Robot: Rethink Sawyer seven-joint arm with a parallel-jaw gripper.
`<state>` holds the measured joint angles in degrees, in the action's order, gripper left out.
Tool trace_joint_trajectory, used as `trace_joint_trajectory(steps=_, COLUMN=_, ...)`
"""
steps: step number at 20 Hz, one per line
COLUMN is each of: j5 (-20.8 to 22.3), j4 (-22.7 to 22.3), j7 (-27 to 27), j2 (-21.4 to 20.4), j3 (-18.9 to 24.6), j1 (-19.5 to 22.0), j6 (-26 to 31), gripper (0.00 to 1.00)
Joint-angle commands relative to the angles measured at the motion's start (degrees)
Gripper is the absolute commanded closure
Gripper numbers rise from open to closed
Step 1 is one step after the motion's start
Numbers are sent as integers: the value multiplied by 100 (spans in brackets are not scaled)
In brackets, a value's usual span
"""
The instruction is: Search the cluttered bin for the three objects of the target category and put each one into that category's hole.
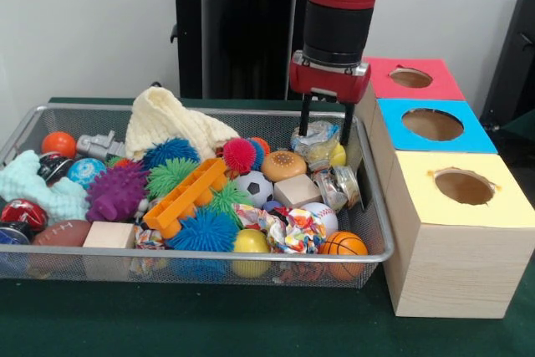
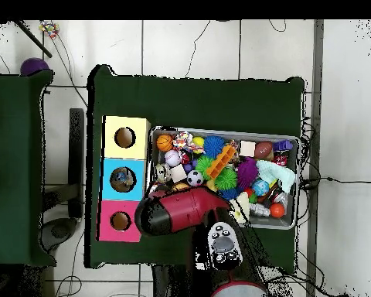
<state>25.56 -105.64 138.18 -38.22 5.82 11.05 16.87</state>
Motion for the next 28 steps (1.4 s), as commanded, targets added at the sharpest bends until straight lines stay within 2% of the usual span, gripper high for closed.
trace_joint_trajectory(steps=1, j5=421, j4=839, j7=-688, j2=394, j3=370, j1=22, j6=506, gripper=100)
trace_joint_trajectory(steps=6, j5=491, j4=803, j7=-408, j2=473, j3=190, j1=-107, j6=241, gripper=100)
trace_joint_trajectory(steps=9, j5=528, j4=639, j7=-450, j2=307, j3=213, j1=-35, j6=258, gripper=100)
trace_joint_trajectory(steps=16, j5=691, j4=557, j7=-315, j2=359, j3=157, j1=-36, j6=35, gripper=100)
trace_joint_trajectory(steps=17, j5=718, j4=542, j7=-287, j2=348, j3=143, j1=-41, j6=22, gripper=0)
trace_joint_trajectory(steps=28, j5=810, j4=213, j7=-373, j2=100, j3=226, j1=158, j6=-1, gripper=0)
